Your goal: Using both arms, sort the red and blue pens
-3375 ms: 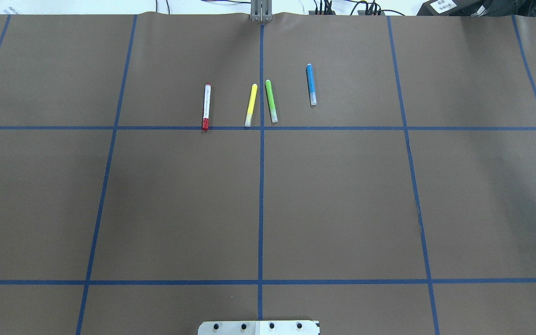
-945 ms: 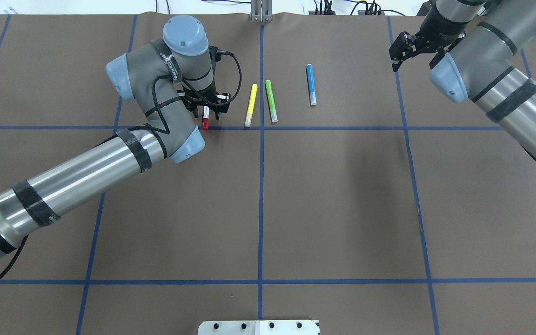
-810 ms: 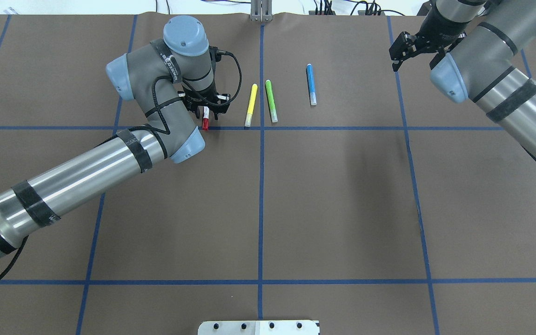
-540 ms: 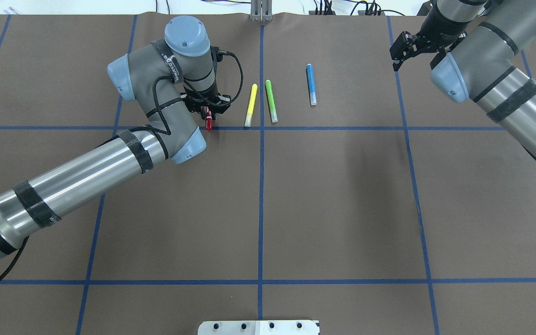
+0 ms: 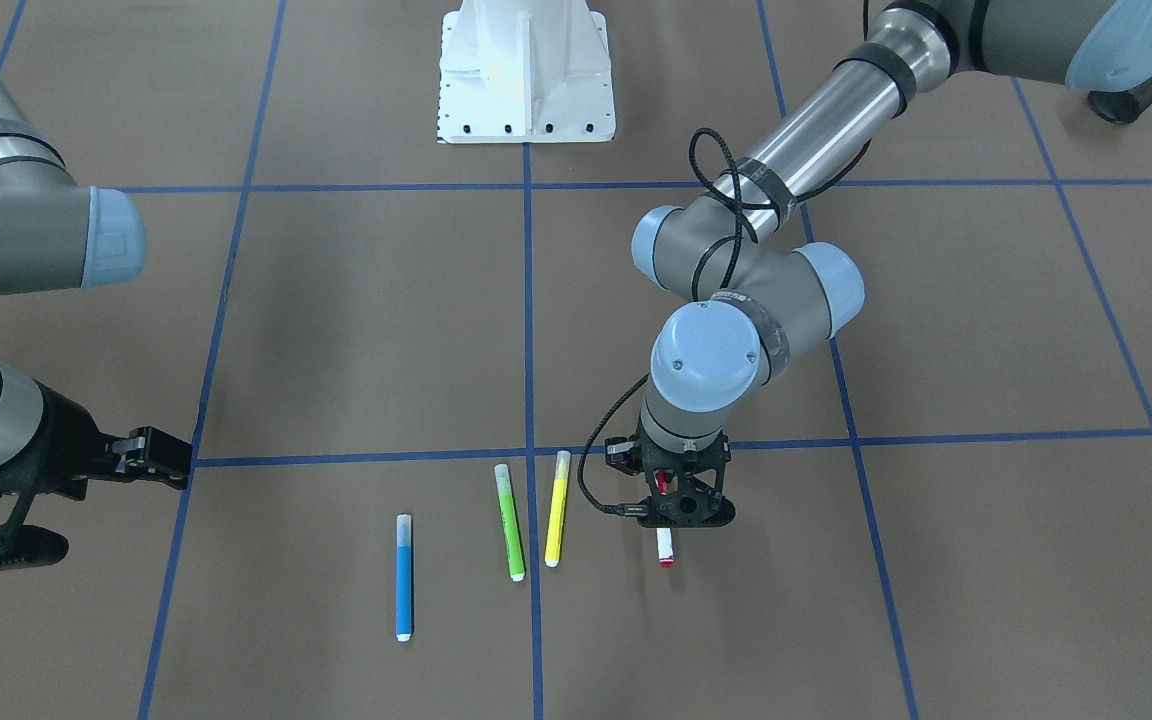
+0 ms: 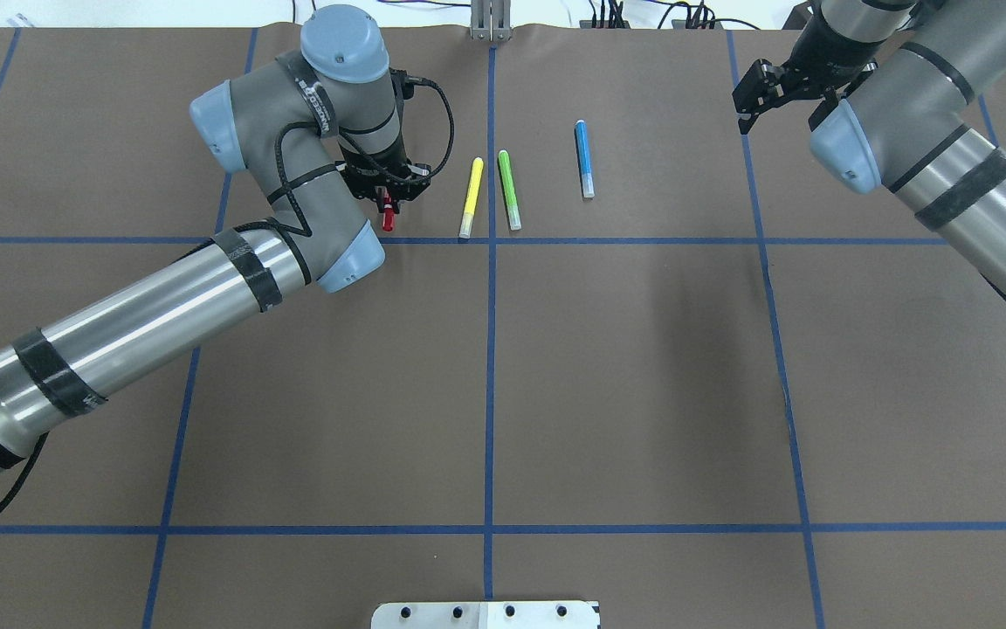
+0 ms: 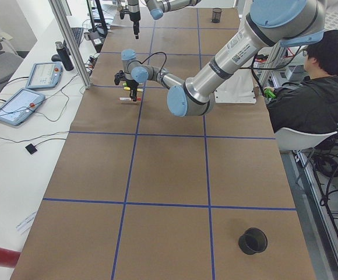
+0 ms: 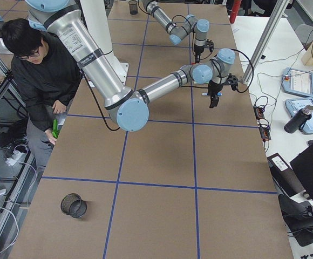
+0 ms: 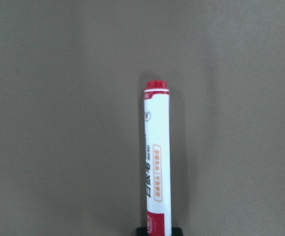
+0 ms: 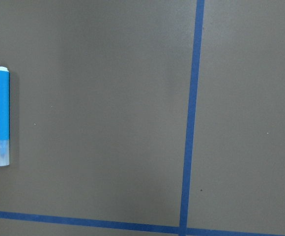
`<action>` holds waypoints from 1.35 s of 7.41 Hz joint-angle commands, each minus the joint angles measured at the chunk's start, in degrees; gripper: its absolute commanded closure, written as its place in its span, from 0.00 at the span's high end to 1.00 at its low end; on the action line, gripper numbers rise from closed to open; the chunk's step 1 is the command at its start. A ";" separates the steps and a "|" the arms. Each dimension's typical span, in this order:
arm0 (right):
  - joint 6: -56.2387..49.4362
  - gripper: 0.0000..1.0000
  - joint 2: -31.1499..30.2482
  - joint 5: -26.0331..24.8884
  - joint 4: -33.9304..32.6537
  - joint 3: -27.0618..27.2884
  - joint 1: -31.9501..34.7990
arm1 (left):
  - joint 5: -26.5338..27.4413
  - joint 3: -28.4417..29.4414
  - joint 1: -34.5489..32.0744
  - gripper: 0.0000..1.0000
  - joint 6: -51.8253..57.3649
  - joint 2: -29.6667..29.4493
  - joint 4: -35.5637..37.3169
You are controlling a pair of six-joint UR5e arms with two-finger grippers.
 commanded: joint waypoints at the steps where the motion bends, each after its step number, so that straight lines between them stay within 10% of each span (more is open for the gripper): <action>1: 0.80 1.00 0.16 0.00 0.09 -0.17 -0.10 | -3.45 -1.72 -3.35 0.00 0.03 0.07 2.78; 10: 15.13 0.96 18.15 -10.27 12.57 -21.33 -10.99 | -6.98 -23.14 -19.70 0.00 11.01 20.35 15.09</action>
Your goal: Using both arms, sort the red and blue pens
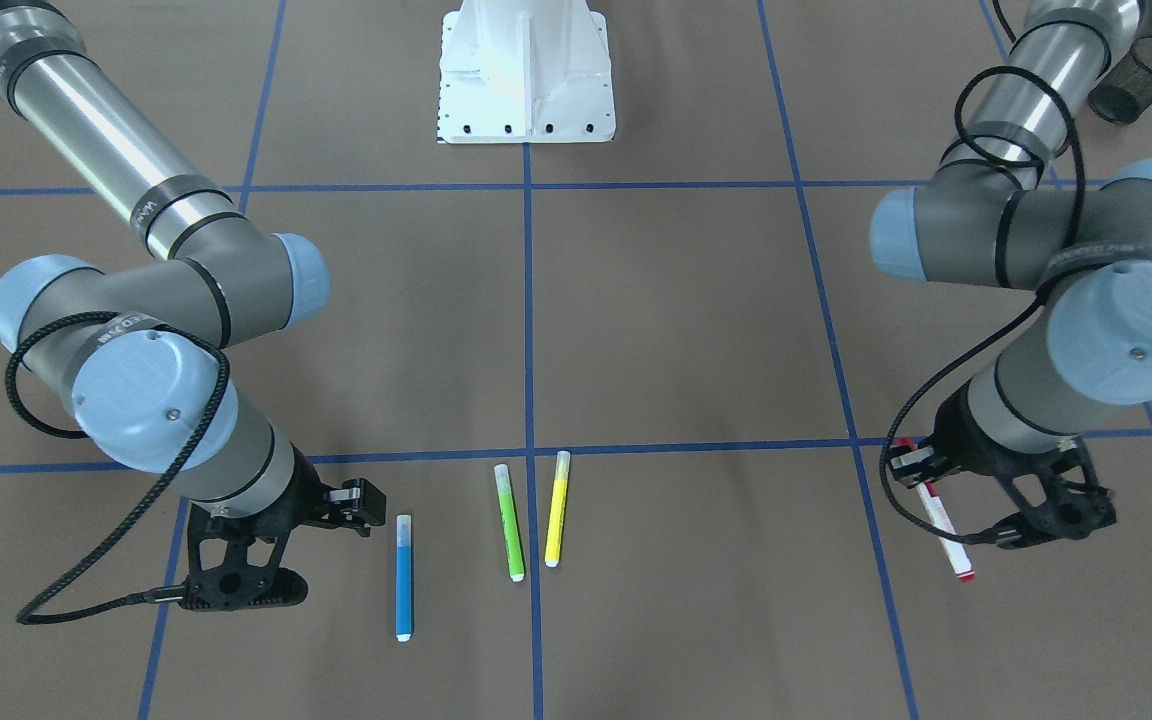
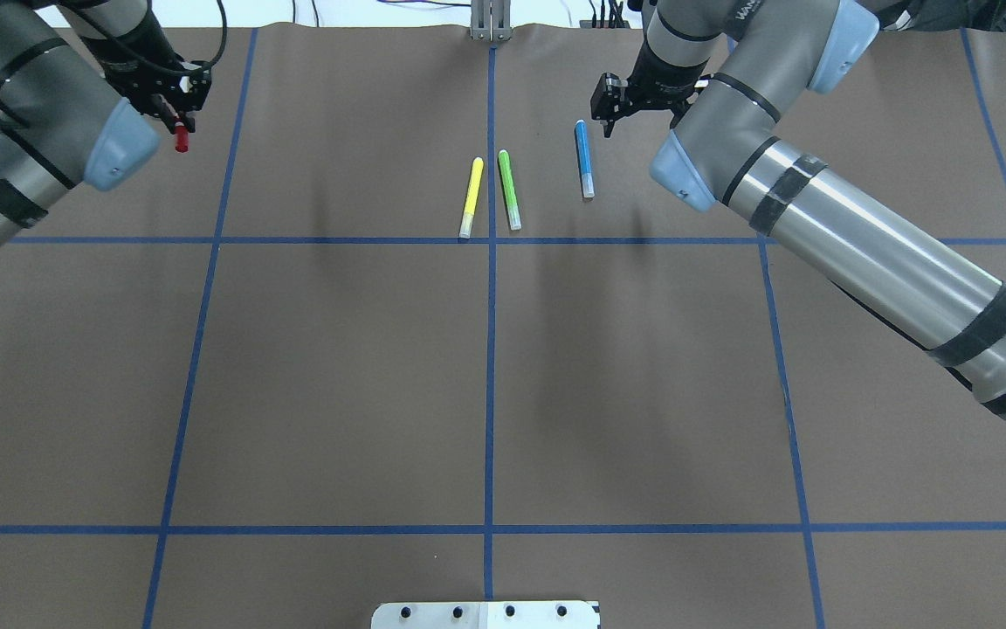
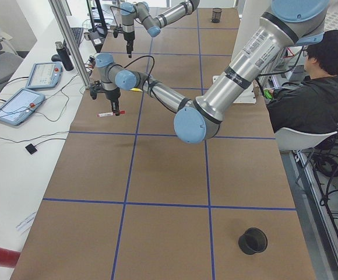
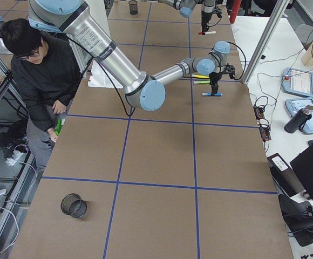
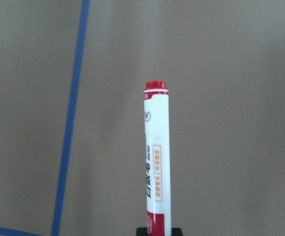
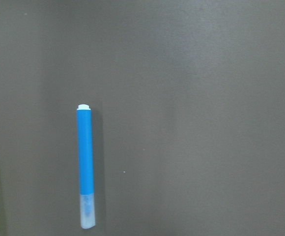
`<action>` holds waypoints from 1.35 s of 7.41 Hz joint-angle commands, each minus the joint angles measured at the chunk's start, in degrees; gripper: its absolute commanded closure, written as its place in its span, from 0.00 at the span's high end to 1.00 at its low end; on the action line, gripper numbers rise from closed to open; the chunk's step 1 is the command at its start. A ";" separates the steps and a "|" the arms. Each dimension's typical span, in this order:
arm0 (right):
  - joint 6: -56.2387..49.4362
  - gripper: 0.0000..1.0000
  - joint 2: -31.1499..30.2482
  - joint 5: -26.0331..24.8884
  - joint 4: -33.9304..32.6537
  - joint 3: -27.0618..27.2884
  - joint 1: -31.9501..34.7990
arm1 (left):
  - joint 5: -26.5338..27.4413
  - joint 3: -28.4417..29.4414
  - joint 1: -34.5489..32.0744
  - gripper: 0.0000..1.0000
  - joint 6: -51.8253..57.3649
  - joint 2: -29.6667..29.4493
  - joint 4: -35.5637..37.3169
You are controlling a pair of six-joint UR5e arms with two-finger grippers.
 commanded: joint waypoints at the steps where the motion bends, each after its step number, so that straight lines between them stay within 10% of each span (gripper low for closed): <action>1: 1.12 0.96 3.12 -3.39 2.58 -4.19 -2.54 | -0.10 -3.29 -2.89 0.00 2.90 3.47 1.77; 10: 3.85 0.78 6.03 -8.33 7.97 -14.48 -6.33 | -0.19 -3.29 -2.90 0.00 2.99 4.08 2.30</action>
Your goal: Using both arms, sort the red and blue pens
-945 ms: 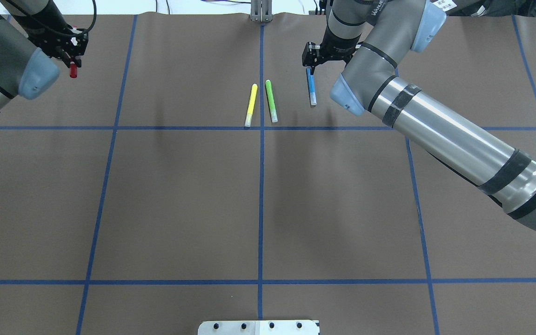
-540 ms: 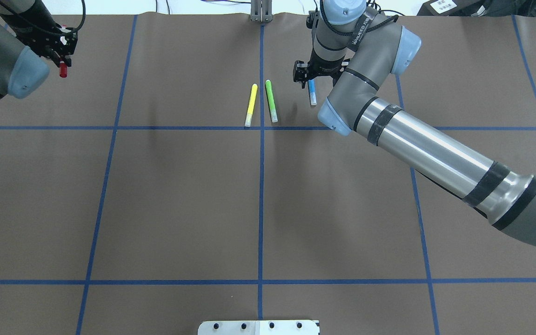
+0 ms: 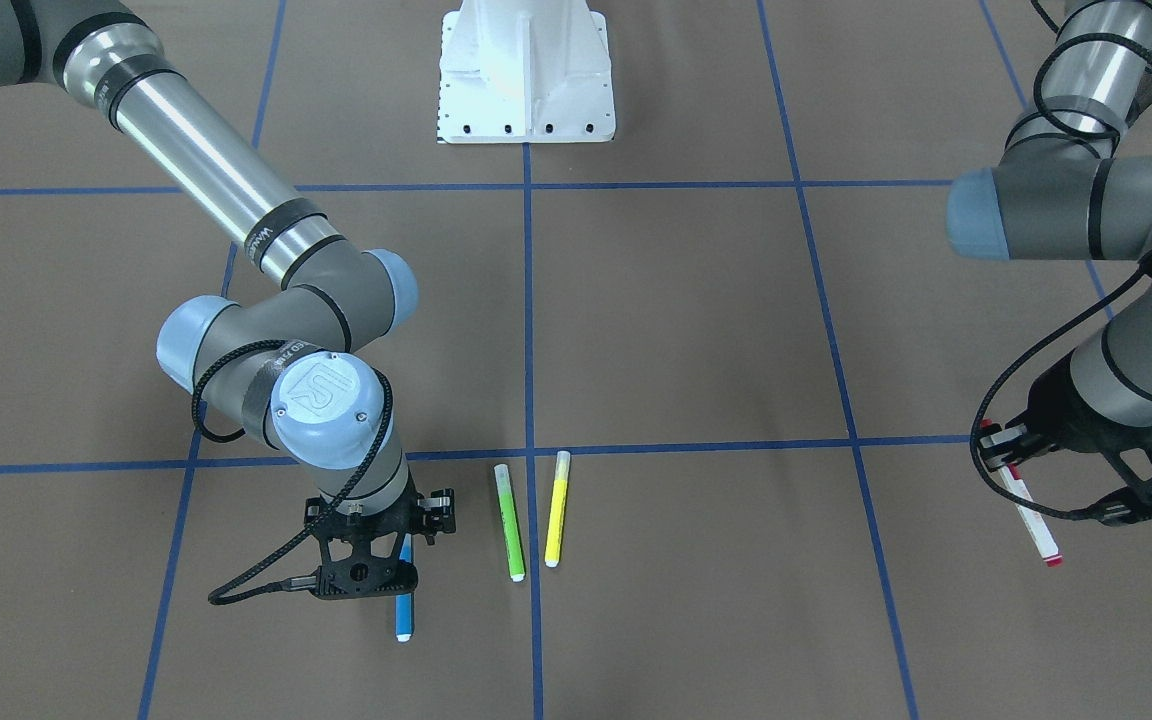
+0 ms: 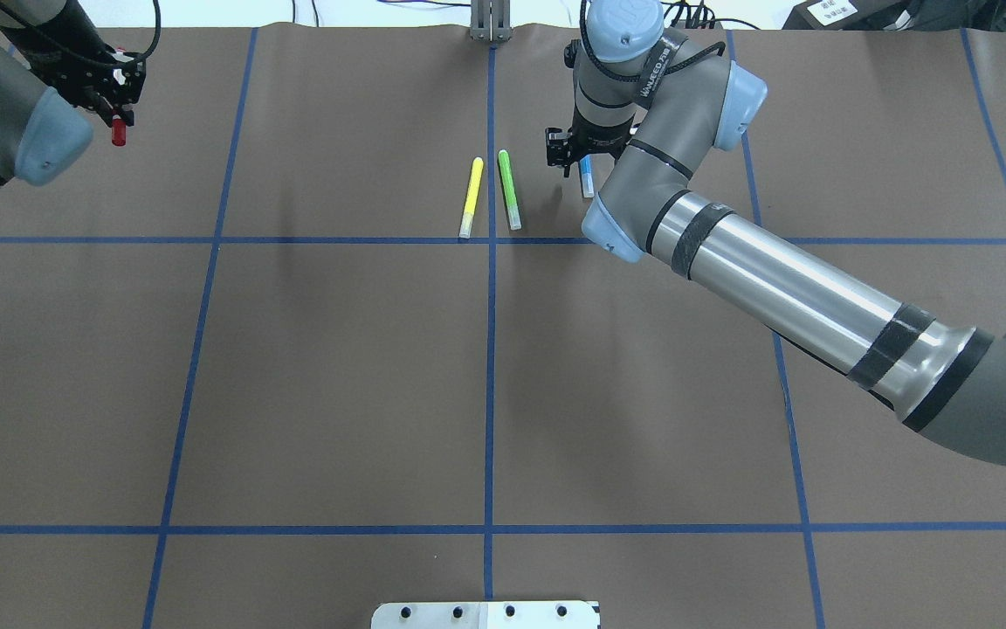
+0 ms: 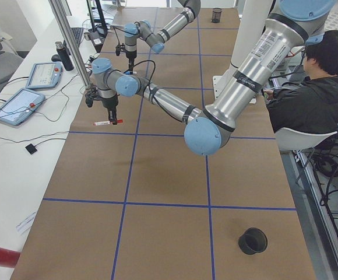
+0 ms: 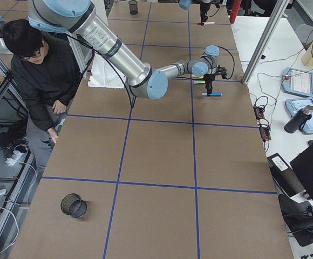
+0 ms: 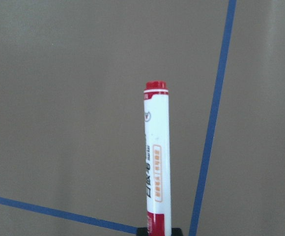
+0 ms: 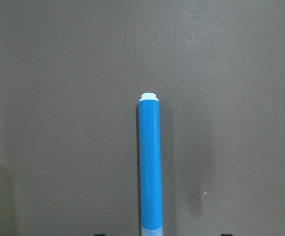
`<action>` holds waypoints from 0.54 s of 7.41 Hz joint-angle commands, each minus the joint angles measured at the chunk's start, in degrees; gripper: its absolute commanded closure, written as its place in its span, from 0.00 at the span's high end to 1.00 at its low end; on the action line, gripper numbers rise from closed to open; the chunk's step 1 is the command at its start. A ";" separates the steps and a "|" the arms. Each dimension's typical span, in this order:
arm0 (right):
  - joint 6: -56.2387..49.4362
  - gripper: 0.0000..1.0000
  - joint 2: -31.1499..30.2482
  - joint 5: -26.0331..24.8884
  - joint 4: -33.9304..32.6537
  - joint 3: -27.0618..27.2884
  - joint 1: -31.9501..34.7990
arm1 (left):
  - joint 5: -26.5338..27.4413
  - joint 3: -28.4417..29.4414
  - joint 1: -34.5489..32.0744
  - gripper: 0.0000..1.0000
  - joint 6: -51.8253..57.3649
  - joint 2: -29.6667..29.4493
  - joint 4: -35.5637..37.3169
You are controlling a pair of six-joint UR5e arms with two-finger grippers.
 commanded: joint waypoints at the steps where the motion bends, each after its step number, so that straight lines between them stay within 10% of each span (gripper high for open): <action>1: 0.00 0.74 0.71 0.08 0.00 -1.40 -0.04 | -0.06 -2.33 -0.08 0.00 0.10 1.69 3.88; 4: -0.09 0.68 0.71 0.08 0.00 -1.48 -0.04 | -0.06 -9.28 -3.14 0.00 11.06 8.97 9.37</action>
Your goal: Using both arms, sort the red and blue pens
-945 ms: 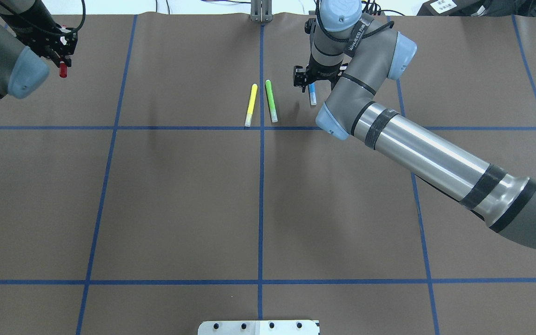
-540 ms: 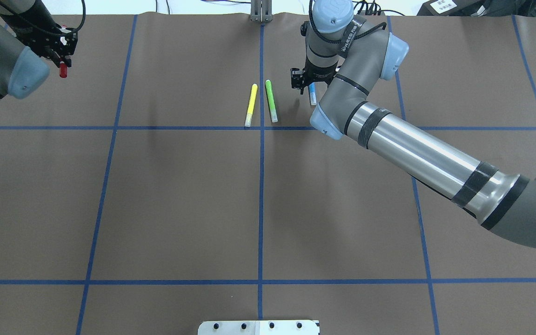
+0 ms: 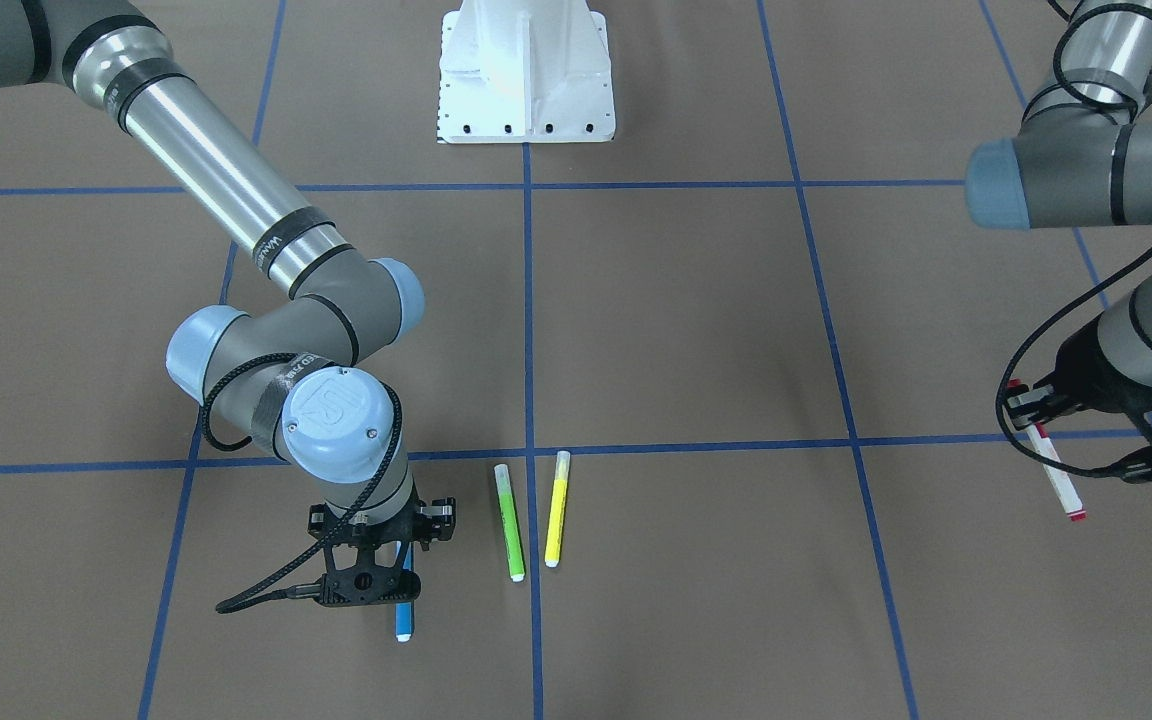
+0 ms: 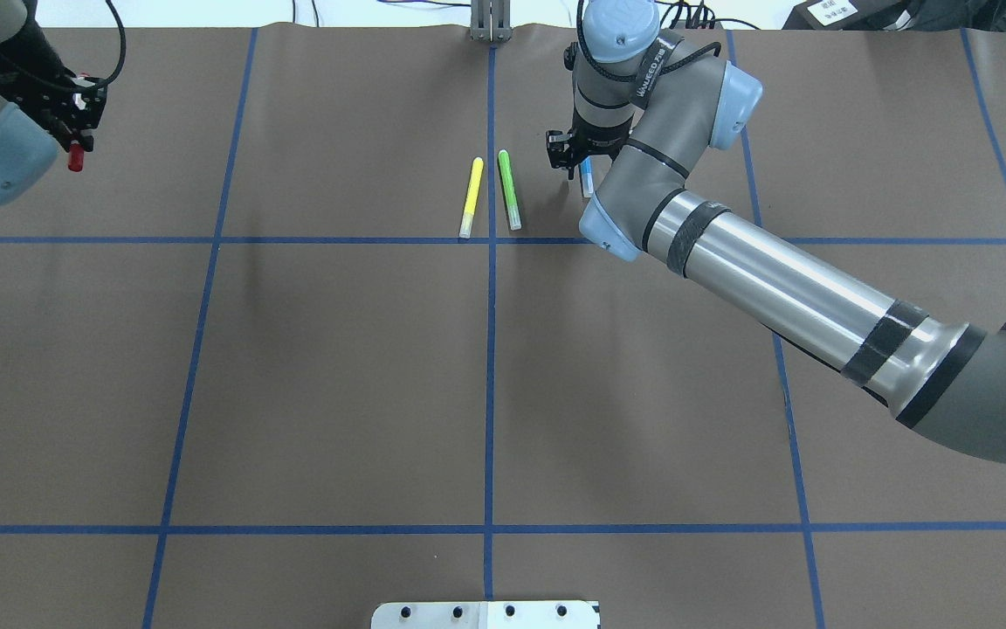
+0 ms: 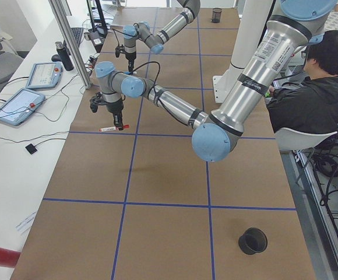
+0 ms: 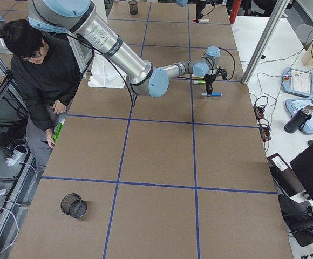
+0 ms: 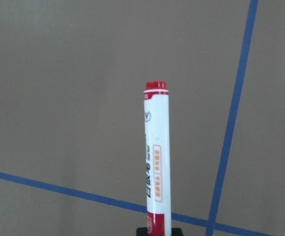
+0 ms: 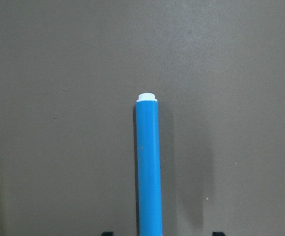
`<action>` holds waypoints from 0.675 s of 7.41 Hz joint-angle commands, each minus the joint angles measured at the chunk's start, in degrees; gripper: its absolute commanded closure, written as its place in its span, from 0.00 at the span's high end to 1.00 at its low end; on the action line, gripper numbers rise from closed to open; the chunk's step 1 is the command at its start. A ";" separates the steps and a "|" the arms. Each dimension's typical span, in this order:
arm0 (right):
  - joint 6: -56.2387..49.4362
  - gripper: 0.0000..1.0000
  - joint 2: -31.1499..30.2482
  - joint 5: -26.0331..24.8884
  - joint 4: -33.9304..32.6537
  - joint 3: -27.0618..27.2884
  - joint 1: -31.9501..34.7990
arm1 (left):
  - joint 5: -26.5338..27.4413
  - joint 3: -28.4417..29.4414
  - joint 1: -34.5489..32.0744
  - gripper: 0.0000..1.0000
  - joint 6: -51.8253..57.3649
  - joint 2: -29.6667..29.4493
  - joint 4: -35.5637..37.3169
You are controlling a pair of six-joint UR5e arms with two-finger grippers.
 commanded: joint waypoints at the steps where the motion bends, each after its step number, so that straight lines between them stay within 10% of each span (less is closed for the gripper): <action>1: -0.12 0.65 0.03 0.01 0.00 -0.04 0.00 | -0.04 -3.73 -2.65 0.00 4.51 4.75 2.47; 5: -0.74 0.55 0.03 -2.61 0.00 -0.31 -0.61 | 0.05 -8.49 -4.69 0.00 10.75 6.96 9.16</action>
